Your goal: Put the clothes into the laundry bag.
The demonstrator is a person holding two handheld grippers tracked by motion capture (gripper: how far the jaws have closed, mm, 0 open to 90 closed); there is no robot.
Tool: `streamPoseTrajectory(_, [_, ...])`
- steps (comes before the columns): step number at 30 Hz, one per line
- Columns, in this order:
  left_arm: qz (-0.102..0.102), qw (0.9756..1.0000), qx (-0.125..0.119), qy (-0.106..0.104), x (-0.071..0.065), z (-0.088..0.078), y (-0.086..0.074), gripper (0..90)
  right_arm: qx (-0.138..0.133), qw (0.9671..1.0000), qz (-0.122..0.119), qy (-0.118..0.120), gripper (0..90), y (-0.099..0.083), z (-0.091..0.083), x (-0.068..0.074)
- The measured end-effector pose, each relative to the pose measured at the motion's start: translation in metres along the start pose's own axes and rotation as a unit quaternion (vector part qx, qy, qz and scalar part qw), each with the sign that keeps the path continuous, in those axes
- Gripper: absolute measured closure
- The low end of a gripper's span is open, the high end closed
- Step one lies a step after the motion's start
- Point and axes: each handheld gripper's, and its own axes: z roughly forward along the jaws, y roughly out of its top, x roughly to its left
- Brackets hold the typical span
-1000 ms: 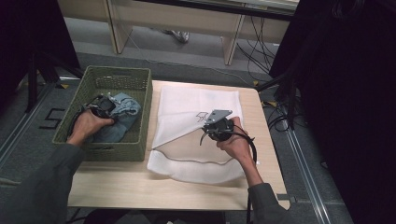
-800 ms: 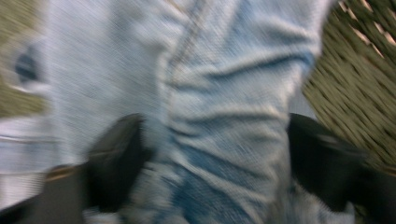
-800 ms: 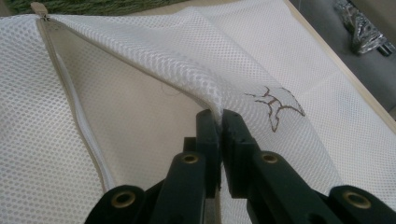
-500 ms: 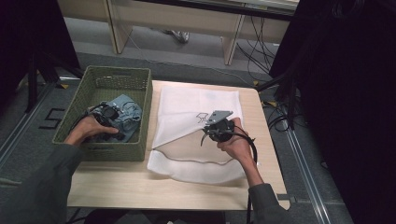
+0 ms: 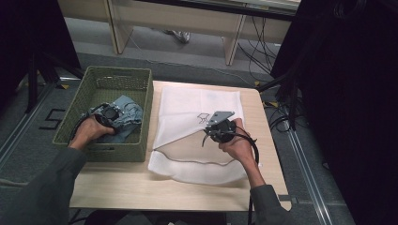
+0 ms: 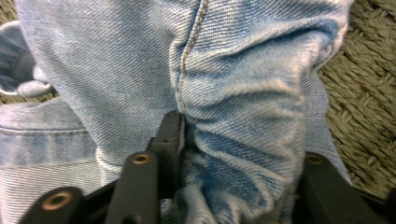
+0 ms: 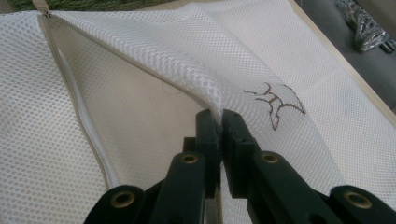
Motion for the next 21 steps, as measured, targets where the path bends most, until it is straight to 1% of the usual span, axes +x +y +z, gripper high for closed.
streamPoseTrajectory(1, [0.000,0.9999,-0.010,0.006,0.003,-0.004,0.000,63.3,0.005,1.0000,0.000,0.004,86.6,0.000,-0.001,-0.001])
streamPoseTrajectory(2, [-0.012,0.9997,-0.022,0.006,0.004,-0.005,-0.001,65.3,0.000,1.0000,0.005,-0.001,86.6,0.000,-0.001,0.000])
streamPoseTrajectory(3, [-0.028,0.9988,-0.041,0.004,0.005,-0.008,-0.001,66.5,0.003,1.0000,-0.004,0.004,86.6,0.001,-0.001,-0.002])
streamPoseTrajectory(4, [-0.034,0.9979,-0.054,0.007,0.009,-0.013,-0.002,67.6,-0.002,1.0000,-0.001,0.000,86.6,0.001,-0.001,-0.002])
streamPoseTrajectory(5, [-0.046,0.9967,-0.067,0.006,0.012,-0.019,-0.003,68.7,-0.002,1.0000,-0.001,0.000,86.6,0.000,-0.001,-0.002])
streamPoseTrajectory(6, [-0.057,0.9950,-0.082,0.005,0.015,-0.025,-0.004,69.2,-0.001,1.0000,-0.002,0.001,86.6,0.000,-0.001,-0.002])
streamPoseTrajectory(8, [-0.075,0.9905,-0.115,0.005,0.021,-0.039,-0.005,69.9,-0.002,1.0000,0.002,0.000,86.6,0.000,-0.002,-0.002])
streamPoseTrajectory(9, [-0.082,0.9882,-0.129,0.002,0.024,-0.047,-0.007,69.9,-0.006,0.9999,-0.010,-0.007,86.7,0.001,-0.002,-0.003])
streamPoseTrajectory(10, [-0.083,0.9865,-0.141,0.000,0.027,-0.055,-0.008,70.1,-0.002,1.0000,-0.009,-0.002,86.6,0.002,-0.003,-0.004])
streamPoseTrajectory(11, [-0.092,0.9828,-0.160,0.002,0.028,-0.063,-0.009,70.1,-0.001,1.0000,-0.008,0.005,86.6,0.001,-0.002,-0.004])
streamPoseTrajectory(12, [-0.098,0.9803,-0.172,0.002,0.031,-0.072,-0.010,70.1,0.000,1.0000,0.001,0.001,86.7,0.001,-0.002,-0.002])
streamPoseTrajectory(13, [-0.102,0.9775,-0.185,0.000,0.034,-0.081,-0.011,70.2,-0.001,1.0000,0.001,0.002,86.7,0.001,-0.002,-0.002])
streamPoseTrajectory(14, [-0.104,0.9749,-0.197,-0.005,0.036,-0.089,-0.013,70.2,0.001,1.0000,-0.005,0.006,86.6,0.002,-0.003,-0.004])
streamPoseTrajectory(15, [-0.106,0.9729,-0.205,-0.008,0.038,-0.098,-0.014,70.2,-0.004,1.0000,0.001,-0.002,86.7,0.002,-0.002,-0.003])
streamPoseTrajectory(16, [-0.105,0.9715,-0.212,-0.008,0.039,-0.107,-0.015,70.2,-0.005,1.0000,0.001,-0.002,86.6,0.002,-0.001,-0.003])
streamPoseTrajectory(17, [-0.107,0.9695,-0.221,-0.007,0.040,-0.115,-0.016,70.2,0.001,1.0000,0.002,0.003,86.6,0.003,-0.003,-0.003])
streamPoseTrajectory(18, [-0.113,0.9665,-0.231,-0.011,0.041,-0.123,-0.016,70.2,0.002,1.0000,0.006,0.002,86.7,0.002,-0.003,-0.002])
streamPoseTrajectory(19, [-0.115,0.9642,-0.239,-0.014,0.042,-0.131,-0.017,70.2,-0.003,1.0000,0.008,-0.003,86.7,0.002,-0.002,-0.002])
streamPoseTrajectory(20, [-0.120,0.9606,-0.249,-0.025,0.043,-0.141,-0.018,70.3,-0.005,1.0000,0.003,-0.002,86.7,0.003,-0.002,-0.003])
streamPoseTrajectory(21, [-0.123,0.9584,-0.256,-0.023,0.042,-0.146,-0.018,70.2,0.000,1.0000,0.003,0.002,86.7,0.004,-0.003,-0.004])
